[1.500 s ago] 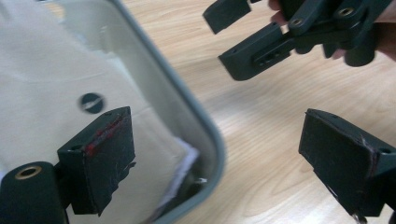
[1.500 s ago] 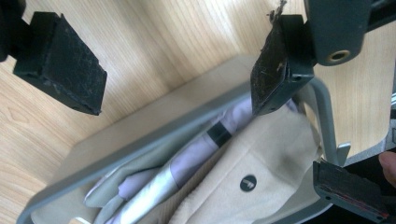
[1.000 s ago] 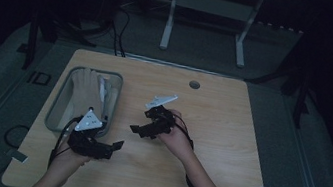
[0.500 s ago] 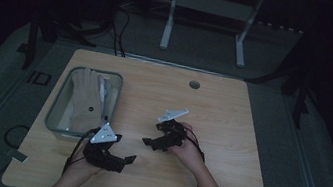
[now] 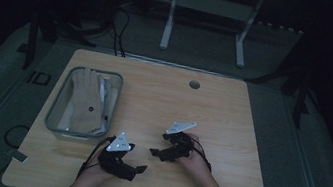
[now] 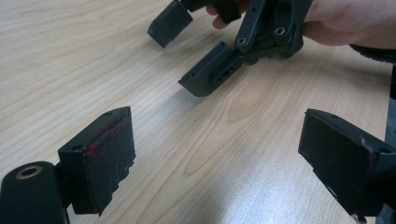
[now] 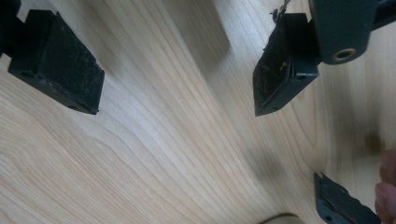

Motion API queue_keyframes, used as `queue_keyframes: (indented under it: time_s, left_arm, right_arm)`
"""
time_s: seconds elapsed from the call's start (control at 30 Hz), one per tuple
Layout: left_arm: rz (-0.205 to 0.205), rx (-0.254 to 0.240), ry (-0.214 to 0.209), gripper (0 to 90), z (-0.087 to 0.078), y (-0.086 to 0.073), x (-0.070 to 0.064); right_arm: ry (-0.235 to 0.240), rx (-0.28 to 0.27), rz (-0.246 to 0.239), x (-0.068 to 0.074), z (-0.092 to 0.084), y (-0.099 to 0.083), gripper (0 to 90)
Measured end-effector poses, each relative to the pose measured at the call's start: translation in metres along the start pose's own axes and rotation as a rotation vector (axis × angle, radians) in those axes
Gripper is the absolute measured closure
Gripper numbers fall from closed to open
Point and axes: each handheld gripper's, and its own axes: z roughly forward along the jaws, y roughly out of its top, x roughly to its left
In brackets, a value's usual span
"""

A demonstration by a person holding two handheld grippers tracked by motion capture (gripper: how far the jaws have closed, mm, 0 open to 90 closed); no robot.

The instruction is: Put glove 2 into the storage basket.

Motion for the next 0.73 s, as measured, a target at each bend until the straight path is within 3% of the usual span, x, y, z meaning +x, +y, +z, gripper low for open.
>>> queue_keyframes:
  time_s: [0.2, 0.37, 0.73]
  left_arm:
    - [0.049, -0.005, -0.031, 11.1, 0.008, -0.001, -0.001]
    - [0.047, -0.005, -0.031, 11.1, 0.011, -0.004, -0.001]
    - [0.038, -0.023, -0.034, 11.1, 0.009, -0.005, -0.001]
  right_arm:
    - [-0.001, -0.054, -0.001, -0.003, -0.006, -0.011, 15.1]
    - [-0.014, -0.048, -0.019, -0.005, -0.007, -0.02, 14.7]
    - [-0.029, -0.042, -0.034, -0.005, -0.007, -0.022, 14.9]
